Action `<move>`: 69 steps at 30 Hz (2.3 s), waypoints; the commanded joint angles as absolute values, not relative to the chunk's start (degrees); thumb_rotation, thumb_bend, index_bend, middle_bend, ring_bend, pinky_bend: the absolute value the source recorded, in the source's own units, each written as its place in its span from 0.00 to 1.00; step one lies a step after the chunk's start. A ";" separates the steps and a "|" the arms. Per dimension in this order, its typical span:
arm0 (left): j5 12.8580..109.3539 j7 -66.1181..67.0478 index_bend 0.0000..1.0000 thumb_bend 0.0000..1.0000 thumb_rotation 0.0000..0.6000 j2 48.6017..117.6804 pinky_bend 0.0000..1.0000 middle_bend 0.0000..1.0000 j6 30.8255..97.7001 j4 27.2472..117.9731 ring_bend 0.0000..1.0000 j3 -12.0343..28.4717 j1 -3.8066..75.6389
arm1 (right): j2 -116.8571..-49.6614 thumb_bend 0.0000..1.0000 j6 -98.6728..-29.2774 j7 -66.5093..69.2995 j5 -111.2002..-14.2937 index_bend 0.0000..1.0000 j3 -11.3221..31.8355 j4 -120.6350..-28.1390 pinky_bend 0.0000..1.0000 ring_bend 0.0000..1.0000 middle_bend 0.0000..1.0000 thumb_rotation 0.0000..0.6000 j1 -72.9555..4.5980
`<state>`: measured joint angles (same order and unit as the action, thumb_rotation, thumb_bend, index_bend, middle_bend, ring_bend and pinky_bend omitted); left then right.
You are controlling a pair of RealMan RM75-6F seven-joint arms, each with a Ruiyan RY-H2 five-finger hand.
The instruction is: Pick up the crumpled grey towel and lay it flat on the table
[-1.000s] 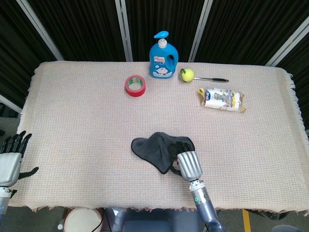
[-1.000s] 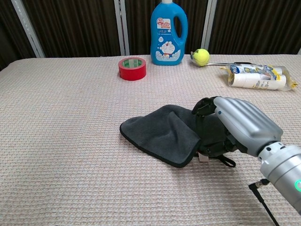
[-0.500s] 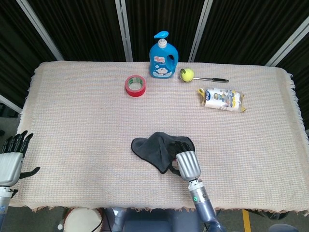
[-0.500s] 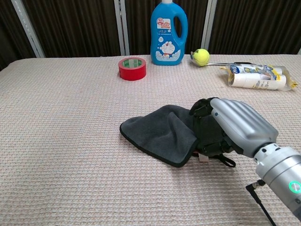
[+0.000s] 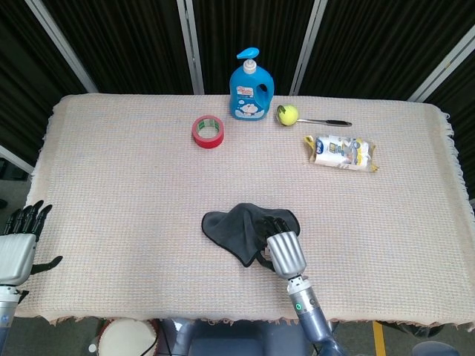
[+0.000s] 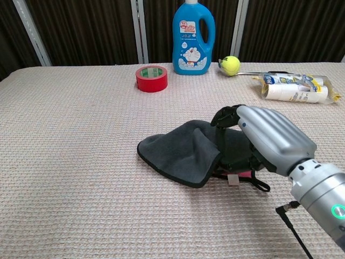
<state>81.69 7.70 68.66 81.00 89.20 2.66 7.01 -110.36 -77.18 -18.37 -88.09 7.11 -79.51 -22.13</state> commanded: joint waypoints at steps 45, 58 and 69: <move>77.18 17.37 0.06 0.05 1.00 79.67 0.02 0.01 71.50 96.10 0.00 9.01 18.26 | -96.59 0.68 -74.00 -43.98 -69.60 0.67 25.77 -101.32 0.23 0.21 0.32 1.00 -35.90; 70.54 23.92 0.11 0.05 1.00 89.14 0.02 0.02 69.15 96.35 0.00 11.98 24.62 | -100.42 0.69 -76.92 -47.59 -65.39 0.68 30.52 -97.94 0.24 0.21 0.32 1.00 -43.26; 68.88 24.59 0.23 0.12 1.00 96.14 0.03 0.05 70.05 92.43 0.00 12.16 26.62 | -101.65 0.69 -78.41 -48.77 -63.25 0.68 30.84 -96.50 0.24 0.21 0.32 1.00 -46.24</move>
<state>69.12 24.58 95.44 69.94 93.09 12.06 26.26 -101.61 -78.33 -48.76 -63.32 30.93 -96.58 -46.16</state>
